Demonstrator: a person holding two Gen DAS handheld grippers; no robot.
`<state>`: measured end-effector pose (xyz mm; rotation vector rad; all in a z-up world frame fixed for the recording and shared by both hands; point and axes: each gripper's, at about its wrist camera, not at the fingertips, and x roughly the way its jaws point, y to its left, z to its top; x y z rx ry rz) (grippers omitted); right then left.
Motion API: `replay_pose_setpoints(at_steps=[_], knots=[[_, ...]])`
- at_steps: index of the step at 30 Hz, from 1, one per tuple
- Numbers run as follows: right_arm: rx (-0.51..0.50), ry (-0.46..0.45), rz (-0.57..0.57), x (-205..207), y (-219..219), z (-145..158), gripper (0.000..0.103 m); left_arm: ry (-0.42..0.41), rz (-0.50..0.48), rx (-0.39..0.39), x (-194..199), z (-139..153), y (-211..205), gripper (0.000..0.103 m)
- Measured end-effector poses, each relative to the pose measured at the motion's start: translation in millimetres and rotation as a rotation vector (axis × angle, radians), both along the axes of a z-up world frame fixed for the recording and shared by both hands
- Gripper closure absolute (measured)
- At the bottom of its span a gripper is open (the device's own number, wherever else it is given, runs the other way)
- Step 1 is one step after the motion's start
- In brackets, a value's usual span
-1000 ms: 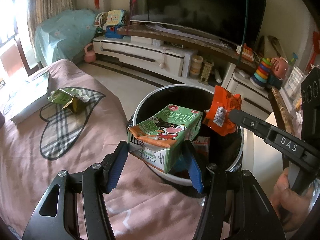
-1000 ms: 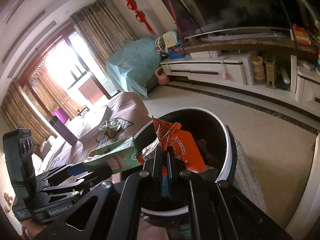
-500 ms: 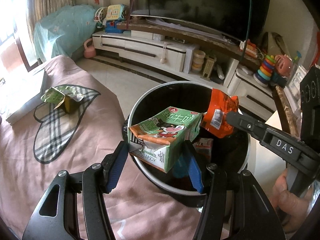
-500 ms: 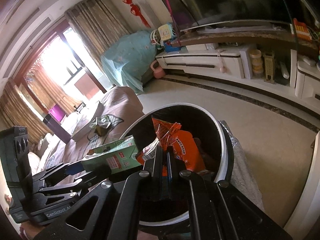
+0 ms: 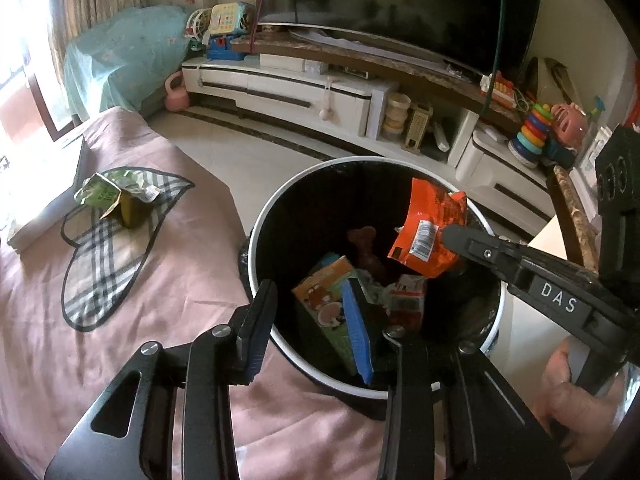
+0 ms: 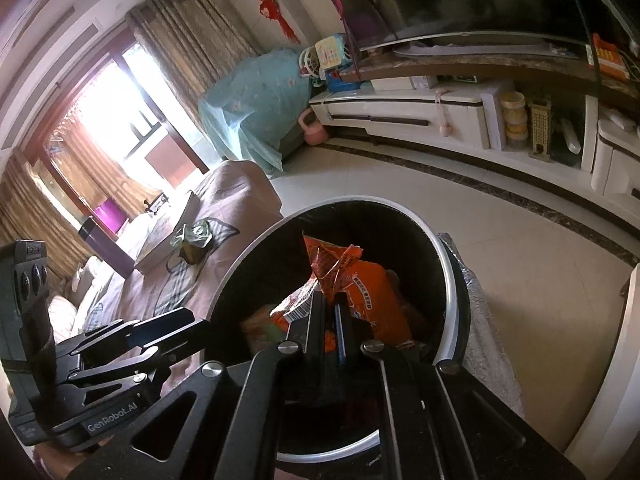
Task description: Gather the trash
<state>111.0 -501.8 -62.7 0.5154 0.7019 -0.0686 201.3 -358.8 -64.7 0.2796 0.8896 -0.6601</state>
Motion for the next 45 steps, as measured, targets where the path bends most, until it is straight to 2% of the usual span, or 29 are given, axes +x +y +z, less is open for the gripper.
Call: replay_pose_setpoints(at_steps=[1, 5, 6, 8, 9, 12, 15, 16, 18, 22, 28, 34, 39, 45], knots=[[-0.002, 0.002, -0.002, 1, 0, 0, 0.097, 0.000, 0.004, 0.000, 0, 0, 1, 0.069], [0.003, -0.006, -0.014, -1, -2, 4, 0.091, -0.007, 0.022, -0.022, -2, 7, 11, 0.051], [0.008, -0.011, -0.014, -2, -2, 5, 0.086, -0.013, 0.027, -0.028, -3, 9, 15, 0.046], [0.009, -0.029, -0.017, -8, -1, 10, 0.066, -0.021, 0.038, -0.037, -6, 12, 24, 0.041], [0.008, -0.035, -0.018, -9, 0, 12, 0.053, -0.025, 0.046, -0.042, -7, 14, 29, 0.038], [0.009, -0.071, -0.022, -18, 7, 19, 0.041, -0.029, 0.073, -0.059, -14, 15, 50, 0.034], [0.020, -0.110, -0.041, -33, 16, 24, 0.019, -0.018, 0.102, -0.080, -22, 13, 73, 0.028], [0.019, -0.113, -0.049, -34, 19, 25, 0.015, -0.015, 0.110, -0.086, -24, 12, 79, 0.027], [0.022, -0.124, -0.058, -43, 27, 25, 0.014, -0.009, 0.133, -0.105, -31, 10, 96, 0.024], [0.016, -0.136, -0.073, -61, 47, 24, 0.003, -0.011, 0.166, -0.131, -46, 6, 123, 0.020], [-0.027, -0.146, -0.071, -82, 83, 23, 0.001, -0.040, 0.197, -0.151, -74, 0, 159, 0.019], [-0.070, -0.163, -0.073, -97, 111, 22, 0.001, -0.117, 0.244, -0.177, -100, 6, 189, 0.017], [-0.096, -0.154, -0.082, -107, 125, 22, 0.001, -0.193, 0.281, -0.193, -119, 13, 207, 0.010], [-0.185, -0.201, -0.067, -120, 143, 40, 0.001, -0.290, 0.318, -0.220, -139, 30, 226, 0.005]])
